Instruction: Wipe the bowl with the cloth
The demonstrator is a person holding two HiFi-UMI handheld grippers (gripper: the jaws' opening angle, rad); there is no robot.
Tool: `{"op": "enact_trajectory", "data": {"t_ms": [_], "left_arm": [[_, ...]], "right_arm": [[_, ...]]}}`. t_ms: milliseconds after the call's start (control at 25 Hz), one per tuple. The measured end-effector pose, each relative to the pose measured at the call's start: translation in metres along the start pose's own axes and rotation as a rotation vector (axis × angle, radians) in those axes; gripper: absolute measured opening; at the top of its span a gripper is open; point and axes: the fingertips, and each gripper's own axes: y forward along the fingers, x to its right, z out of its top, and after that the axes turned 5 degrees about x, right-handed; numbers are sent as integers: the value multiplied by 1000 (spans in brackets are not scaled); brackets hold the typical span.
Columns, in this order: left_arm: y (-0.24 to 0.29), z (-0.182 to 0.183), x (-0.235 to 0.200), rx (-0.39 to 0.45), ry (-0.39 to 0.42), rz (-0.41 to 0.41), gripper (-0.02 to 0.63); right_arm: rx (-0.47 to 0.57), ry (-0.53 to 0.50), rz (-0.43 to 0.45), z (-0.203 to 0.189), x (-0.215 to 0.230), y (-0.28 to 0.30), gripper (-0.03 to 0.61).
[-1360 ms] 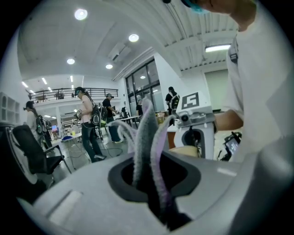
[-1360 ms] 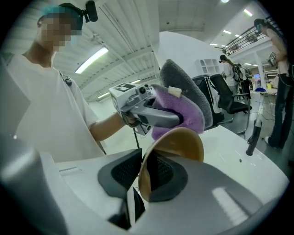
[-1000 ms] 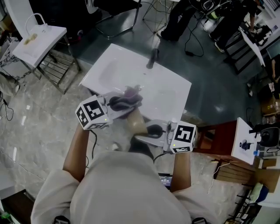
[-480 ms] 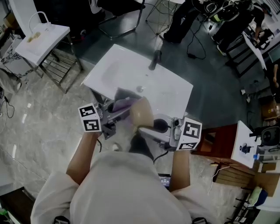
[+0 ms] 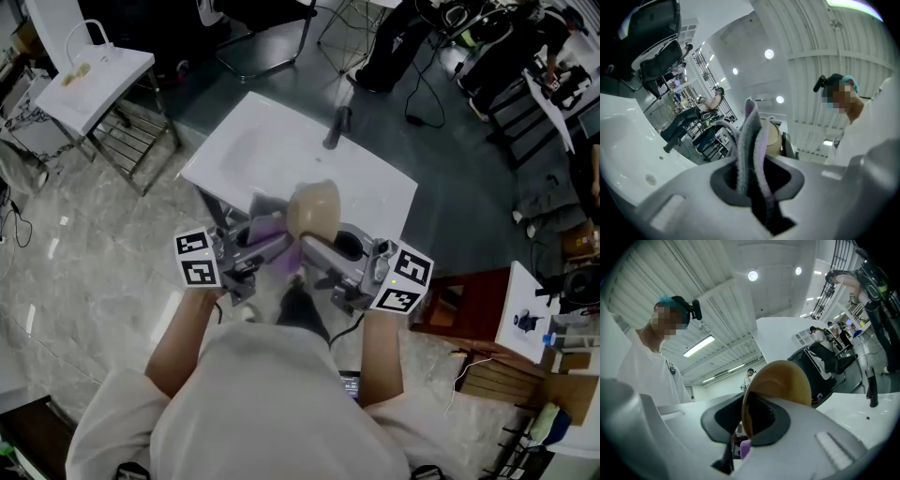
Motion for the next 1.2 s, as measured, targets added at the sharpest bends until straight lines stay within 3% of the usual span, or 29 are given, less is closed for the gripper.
{"op": "enact_trajectory", "data": {"t_ms": [160,320,520,640,840,1000,1200], "left_arm": [[6,-5,12,-19,15,-51,61],[13,-1,25,-47,99,-88,61],[15,12,29,-115,348,-18,63],[15,29,35,-90,449,-1,61],[22,37,41,-169,612,8,63],[25,40,38,-257,761,70,63],[29,41,26,-315,786,110,62]], "right_arm": [[4,-11,-123,2,24,2,25],[-44,-9,-227,-11,47,3,24],[-35,28,-273,-15,58,5,23],[-72,31,-299,-21,64,5,23],[-156,20,-318,-37,66,8,21],[-341,-40,-296,-62,57,11,21],[-473,-58,-184,-89,34,16,21]]}}
